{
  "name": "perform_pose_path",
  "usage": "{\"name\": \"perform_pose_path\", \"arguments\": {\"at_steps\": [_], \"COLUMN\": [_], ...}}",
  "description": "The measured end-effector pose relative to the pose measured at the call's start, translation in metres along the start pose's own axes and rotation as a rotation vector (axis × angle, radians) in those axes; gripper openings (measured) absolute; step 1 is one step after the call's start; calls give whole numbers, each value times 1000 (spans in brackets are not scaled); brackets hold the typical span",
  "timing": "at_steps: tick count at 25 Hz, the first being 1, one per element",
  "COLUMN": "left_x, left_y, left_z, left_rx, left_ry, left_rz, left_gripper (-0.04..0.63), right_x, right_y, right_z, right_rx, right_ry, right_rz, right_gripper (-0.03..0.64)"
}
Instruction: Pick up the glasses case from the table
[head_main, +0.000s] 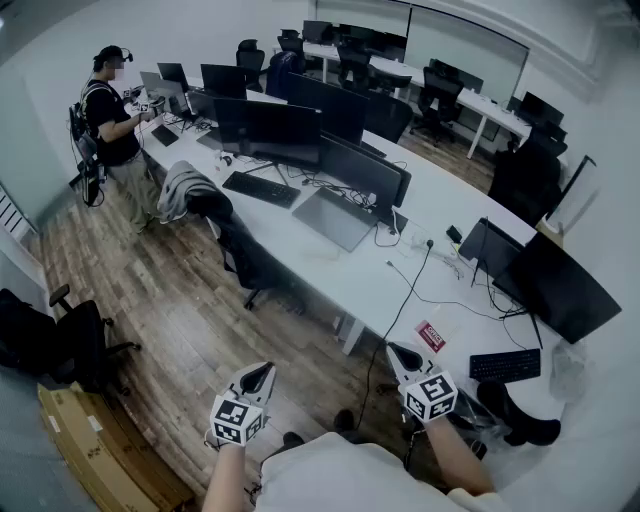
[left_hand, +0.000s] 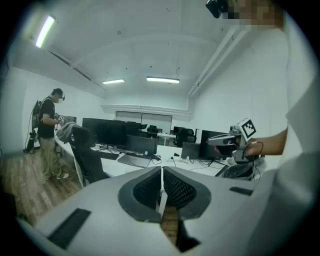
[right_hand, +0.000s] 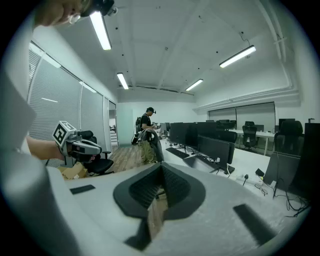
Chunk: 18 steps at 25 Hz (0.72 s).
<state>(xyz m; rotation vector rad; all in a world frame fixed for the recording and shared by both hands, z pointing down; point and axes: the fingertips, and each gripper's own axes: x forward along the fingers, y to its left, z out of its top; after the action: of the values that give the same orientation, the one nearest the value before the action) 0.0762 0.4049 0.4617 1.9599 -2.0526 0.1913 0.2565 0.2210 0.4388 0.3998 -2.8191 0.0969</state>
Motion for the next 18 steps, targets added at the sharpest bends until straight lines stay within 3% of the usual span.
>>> {"name": "perform_pose_path", "arguments": {"at_steps": [18], "left_x": [43], "left_y": [-2], "left_z": [4], "left_rx": [-6], "left_ry": [35], "left_rz": [31], "left_gripper": [11], "right_x": [26], "right_y": [-44], "right_z": [-1], "right_rx": [2], "right_ry": [17], "right_rz": [32], "right_gripper": [0]}}
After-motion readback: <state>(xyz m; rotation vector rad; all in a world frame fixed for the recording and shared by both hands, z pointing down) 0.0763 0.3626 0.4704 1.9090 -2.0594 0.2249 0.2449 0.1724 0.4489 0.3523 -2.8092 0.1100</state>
